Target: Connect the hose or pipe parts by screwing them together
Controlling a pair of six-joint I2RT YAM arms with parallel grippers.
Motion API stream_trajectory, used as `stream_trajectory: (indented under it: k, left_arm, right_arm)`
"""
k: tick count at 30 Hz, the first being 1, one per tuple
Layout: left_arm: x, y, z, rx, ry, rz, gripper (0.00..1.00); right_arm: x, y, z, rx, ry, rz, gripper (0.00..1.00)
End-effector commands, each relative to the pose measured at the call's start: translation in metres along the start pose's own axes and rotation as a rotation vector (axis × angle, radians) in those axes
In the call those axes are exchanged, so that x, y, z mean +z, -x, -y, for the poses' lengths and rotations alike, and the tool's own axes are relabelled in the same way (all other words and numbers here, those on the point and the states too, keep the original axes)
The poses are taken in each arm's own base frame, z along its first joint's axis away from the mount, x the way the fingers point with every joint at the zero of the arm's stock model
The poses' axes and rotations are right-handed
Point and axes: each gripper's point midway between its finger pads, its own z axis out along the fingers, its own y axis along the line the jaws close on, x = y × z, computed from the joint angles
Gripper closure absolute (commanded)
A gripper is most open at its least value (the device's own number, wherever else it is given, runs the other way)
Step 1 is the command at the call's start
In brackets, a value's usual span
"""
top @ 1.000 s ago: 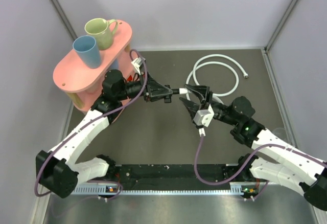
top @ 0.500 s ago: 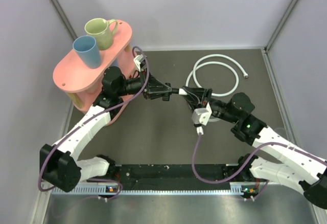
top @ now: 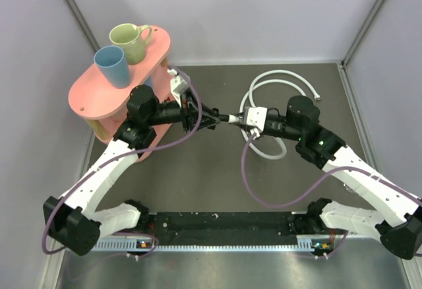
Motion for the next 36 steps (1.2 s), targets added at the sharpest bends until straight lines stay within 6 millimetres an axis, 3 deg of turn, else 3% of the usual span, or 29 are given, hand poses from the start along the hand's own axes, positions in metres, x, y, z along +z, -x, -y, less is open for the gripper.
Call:
stream_trajectory:
  k: [1,4,8,12,15,16,17,18,19,21,22,24,25,26,27,28,30,36]
  left_arm:
    - [0.017,-0.035,0.049,0.461,-0.199,-0.095,1.00]
    - [0.018,-0.046,0.053,0.600,-0.232,-0.126,1.00]
    - [0.015,-0.067,0.058,0.875,-0.305,-0.144,1.00]
    - [0.014,-0.084,0.047,0.895,-0.323,-0.242,1.00]
    - [0.018,-0.086,0.036,0.889,-0.297,-0.290,1.00]
    - [0.018,-0.084,0.034,0.886,-0.282,-0.290,1.00]
    - [0.018,-0.082,0.032,0.820,-0.240,-0.292,1.00]
    - [0.022,-0.067,0.019,0.823,-0.138,-0.265,1.00]
    - [0.022,-0.058,0.014,0.781,-0.077,-0.233,1.00]
    - [0.021,-0.035,0.011,0.619,0.011,-0.162,1.00]
    - [0.019,-0.027,0.009,0.558,0.047,-0.137,1.00]
    - [0.020,-0.010,0.014,0.398,0.101,-0.067,1.00]
    - [0.019,0.002,0.007,0.330,0.181,-0.018,1.00]
    - [0.020,0.006,0.009,0.157,0.219,0.020,1.00]
    - [0.019,0.017,0.010,0.099,0.246,0.053,1.00]
    - [0.018,0.016,0.006,-0.036,0.295,0.058,1.00]
    - [0.018,0.029,0.008,-0.139,0.328,0.079,1.00]
    - [0.015,0.032,0.023,-0.525,0.337,0.094,1.00]
  right_arm:
    - [0.011,0.049,0.000,0.099,0.129,0.224,1.00]
    - [0.012,0.037,0.008,0.205,0.162,0.224,1.00]
    - [0.008,0.027,-0.001,0.318,0.297,0.251,1.00]
    - [0.008,0.019,-0.012,0.364,0.354,0.242,1.00]
    - [0.009,0.012,-0.010,0.387,0.313,0.209,1.00]
    - [0.011,0.004,-0.004,0.391,0.258,0.176,0.95]
    - [0.010,0.000,-0.001,0.391,0.228,0.159,0.86]
    - [0.010,-0.010,-0.003,0.388,0.200,0.134,0.75]
    - [0.005,-0.015,0.006,0.374,0.117,0.105,0.58]
    - [-0.002,-0.029,0.008,0.355,0.020,0.075,0.52]
    - [-0.013,-0.026,0.019,0.319,-0.079,0.070,0.43]
    - [-0.021,-0.037,0.013,0.265,-0.115,0.054,0.38]
    - [-0.025,-0.037,0.011,0.235,-0.120,0.057,0.30]
    - [-0.031,-0.031,0.009,0.195,-0.123,0.070,0.26]
    - [-0.033,-0.032,0.004,0.134,-0.118,0.069,0.23]
    - [-0.036,-0.030,0.010,0.094,-0.166,0.069,0.22]
    - [-0.042,-0.024,0.013,-0.009,-0.225,0.070,0.22]
    - [-0.045,0.011,0.022,-0.260,-0.317,0.086,0.27]
